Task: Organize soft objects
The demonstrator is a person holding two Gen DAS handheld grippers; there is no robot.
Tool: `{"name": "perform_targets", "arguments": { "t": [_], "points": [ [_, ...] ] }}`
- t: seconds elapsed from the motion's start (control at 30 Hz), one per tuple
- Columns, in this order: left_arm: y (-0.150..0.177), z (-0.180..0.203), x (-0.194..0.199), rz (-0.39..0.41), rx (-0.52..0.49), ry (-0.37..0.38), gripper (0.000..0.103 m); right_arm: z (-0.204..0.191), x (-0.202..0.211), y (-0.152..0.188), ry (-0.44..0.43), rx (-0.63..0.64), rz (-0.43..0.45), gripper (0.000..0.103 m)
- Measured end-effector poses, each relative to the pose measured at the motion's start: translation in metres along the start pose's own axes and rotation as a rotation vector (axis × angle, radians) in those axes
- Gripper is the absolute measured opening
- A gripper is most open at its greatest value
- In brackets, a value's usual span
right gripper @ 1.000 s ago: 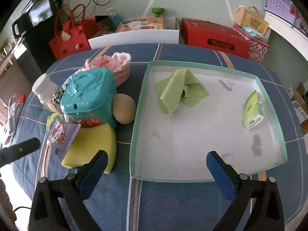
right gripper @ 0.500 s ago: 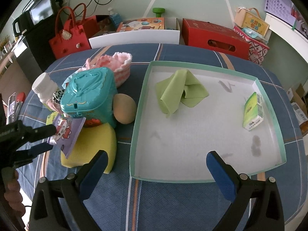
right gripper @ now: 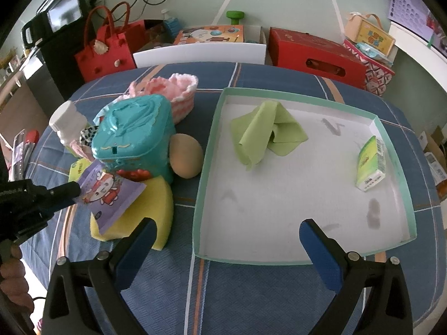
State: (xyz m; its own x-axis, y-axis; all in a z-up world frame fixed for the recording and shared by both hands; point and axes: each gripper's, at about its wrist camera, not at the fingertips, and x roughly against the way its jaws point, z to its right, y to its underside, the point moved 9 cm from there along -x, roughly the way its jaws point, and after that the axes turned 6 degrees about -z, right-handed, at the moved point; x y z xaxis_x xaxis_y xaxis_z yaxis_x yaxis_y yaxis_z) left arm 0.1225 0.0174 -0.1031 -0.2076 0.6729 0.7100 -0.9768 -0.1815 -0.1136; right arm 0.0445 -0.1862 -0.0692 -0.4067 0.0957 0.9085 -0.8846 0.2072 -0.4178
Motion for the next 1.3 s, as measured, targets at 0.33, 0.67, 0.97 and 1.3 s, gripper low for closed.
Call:
{"name": "perform_targets", "arguments": {
  "t": [0.33, 0.67, 0.97, 1.3],
  "points": [
    [-0.008, -0.001, 0.039, 0.110, -0.007, 0.015, 0.004, -0.037, 0.007, 0.000, -0.076, 0.125, 0.036, 0.089],
    [-0.017, -0.009, 0.076, 0.210, 0.013, -0.004, 0.004, -0.072, -0.004, 0.015, -0.118, 0.258, -0.014, 0.058],
    [-0.021, -0.040, 0.068, 0.193, 0.087, -0.042, 0.004, -0.074, -0.022, 0.024, -0.114, 0.271, -0.076, 0.048],
    [-0.022, -0.046, 0.067, 0.192, 0.099, -0.050, 0.003, -0.079, -0.029, 0.026, -0.134, 0.282, -0.090, 0.026]
  ]
}}
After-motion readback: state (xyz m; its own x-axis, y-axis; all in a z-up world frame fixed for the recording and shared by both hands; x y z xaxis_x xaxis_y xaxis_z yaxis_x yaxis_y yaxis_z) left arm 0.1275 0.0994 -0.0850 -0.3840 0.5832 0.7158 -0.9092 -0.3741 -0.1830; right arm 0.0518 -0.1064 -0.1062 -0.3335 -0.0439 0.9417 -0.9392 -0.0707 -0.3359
